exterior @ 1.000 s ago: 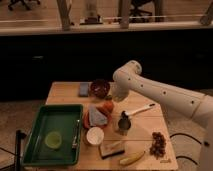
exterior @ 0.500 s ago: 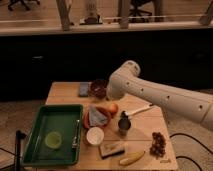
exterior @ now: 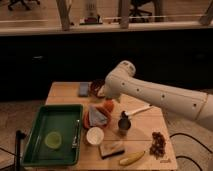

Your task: Place apple in paper cup

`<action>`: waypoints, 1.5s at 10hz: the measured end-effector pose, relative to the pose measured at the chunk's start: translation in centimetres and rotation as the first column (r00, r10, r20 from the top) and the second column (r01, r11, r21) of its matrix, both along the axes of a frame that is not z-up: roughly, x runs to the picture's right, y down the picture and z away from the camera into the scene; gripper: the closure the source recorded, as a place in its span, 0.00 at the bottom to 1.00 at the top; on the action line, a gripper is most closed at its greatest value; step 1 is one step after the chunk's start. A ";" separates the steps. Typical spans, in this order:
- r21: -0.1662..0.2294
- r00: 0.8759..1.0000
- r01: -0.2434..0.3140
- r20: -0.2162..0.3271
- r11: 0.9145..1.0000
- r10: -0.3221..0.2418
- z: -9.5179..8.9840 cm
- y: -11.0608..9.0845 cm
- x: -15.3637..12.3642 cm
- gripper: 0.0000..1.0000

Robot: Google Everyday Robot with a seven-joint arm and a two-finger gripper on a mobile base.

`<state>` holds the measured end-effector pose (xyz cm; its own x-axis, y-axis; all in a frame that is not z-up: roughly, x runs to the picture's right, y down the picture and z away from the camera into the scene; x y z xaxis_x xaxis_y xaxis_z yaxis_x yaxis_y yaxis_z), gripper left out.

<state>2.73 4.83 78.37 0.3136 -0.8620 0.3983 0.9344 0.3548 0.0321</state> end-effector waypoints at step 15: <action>-0.193 1.000 -0.027 -0.007 0.981 0.026 10.7 4.3 -0.7 0.20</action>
<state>2.04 9.17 89.12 0.3376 -0.7603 0.5549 0.9244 0.3788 -0.0434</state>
